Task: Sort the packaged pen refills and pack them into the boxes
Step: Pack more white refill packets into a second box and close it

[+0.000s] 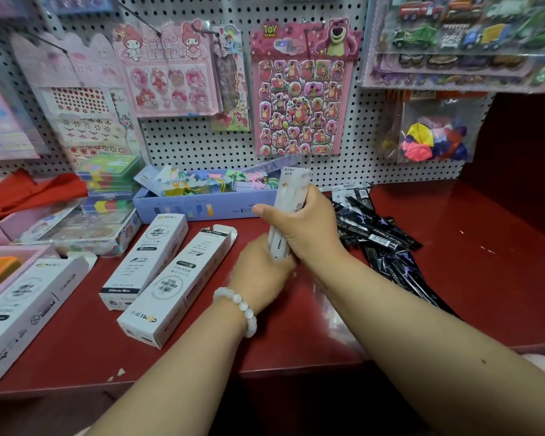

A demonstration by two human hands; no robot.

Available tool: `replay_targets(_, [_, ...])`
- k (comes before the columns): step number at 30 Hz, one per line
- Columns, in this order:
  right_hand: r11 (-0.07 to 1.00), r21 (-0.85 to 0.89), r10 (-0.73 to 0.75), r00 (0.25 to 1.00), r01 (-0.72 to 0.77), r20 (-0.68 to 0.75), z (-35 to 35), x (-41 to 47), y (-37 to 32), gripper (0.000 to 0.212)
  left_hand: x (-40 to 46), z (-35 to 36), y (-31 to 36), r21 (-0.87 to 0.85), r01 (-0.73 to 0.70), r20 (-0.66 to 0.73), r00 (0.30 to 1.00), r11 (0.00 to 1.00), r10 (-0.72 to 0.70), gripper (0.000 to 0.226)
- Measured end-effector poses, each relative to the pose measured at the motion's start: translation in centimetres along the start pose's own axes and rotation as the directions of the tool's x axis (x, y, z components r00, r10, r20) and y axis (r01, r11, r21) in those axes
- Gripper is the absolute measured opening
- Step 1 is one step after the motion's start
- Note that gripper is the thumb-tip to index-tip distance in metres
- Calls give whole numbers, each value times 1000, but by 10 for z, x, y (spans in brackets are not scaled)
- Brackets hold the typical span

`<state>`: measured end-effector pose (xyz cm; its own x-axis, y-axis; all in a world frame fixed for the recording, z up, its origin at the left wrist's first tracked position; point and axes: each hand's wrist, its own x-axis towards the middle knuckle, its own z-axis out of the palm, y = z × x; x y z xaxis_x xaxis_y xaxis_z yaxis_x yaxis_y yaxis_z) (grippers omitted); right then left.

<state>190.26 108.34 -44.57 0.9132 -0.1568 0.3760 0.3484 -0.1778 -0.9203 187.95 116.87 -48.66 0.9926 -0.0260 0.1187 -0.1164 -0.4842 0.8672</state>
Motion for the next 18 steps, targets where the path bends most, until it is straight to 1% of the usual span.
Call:
replay_targets(1, [999, -43, -26, 999, 25, -23, -1, -1, 0, 46, 0, 0, 4, 43, 25, 23, 999, 999, -26, 9])
replay_targets(2, [997, -62, -37, 999, 36, -6, -1, -1, 0, 48, -1, 1, 7, 35, 65, 59, 996, 997, -67, 14])
replay_targets(3, [999, -25, -25, 997, 26, 69, -4, -1, 1, 47, -2, -1, 9, -41, 111, 117, 987, 993, -105, 18])
replay_targets(4, [998, 64, -2, 981, -11, 193, -9, 0, 0, 43, -4, -5, 11, -158, 154, 192, 974, 975, -122, 13])
replay_targets(5, [982, 165, 27, 940, -88, 340, -17, 2, 0, 35, -5, -11, 11, -238, 185, 266, 957, 953, -119, 10])
replay_targets(6, [960, 222, 51, 883, -172, 466, -26, 4, 0, 26, -6, -18, 9, -271, 202, 344, 933, 941, -101, 13])
replay_targets(7, [950, 219, 65, 824, -224, 563, -34, 7, 0, 22, -7, -26, 9, -258, 207, 412, 907, 944, -87, 14])
replay_targets(8, [962, 162, 72, 775, -220, 627, -42, 9, 1, 21, -8, -31, 8, -223, 199, 452, 888, 954, -80, 13])
replay_targets(9, [978, 94, 77, 746, -184, 662, -46, 11, 0, 20, -7, -34, 6, -177, 179, 464, 882, 968, -79, 13])
replay_targets(10, [989, 46, 75, 735, -143, 674, -49, 12, 1, 18, -7, -36, 7, -137, 154, 458, 886, 979, -76, 12])
replay_targets(12, [992, 57, 51, 751, -117, 659, -49, 14, 2, 16, -6, -40, 11, -95, 97, 410, 911, 991, -50, 11])
replay_targets(14, [984, 113, 43, 804, -136, 593, -46, 13, 4, 15, -5, -44, 12, -13, 7, 358, 934, 1000, -2, 15])
replay_targets(16, [984, 132, 40, 865, -122, 500, -42, 13, 10, 21, -2, -47, 11, 165, -83, 295, 955, 983, 32, 22])
replay_targets(17, [985, 126, 47, 890, -116, 454, -41, 13, 12, 26, 0, -50, 9, 246, -99, 246, 968, 964, 36, 27])
replay_targets(18, [985, 128, 53, 910, -115, 410, -39, 13, 15, 27, 3, -53, 6, 314, -92, 184, 982, 945, 35, 34])
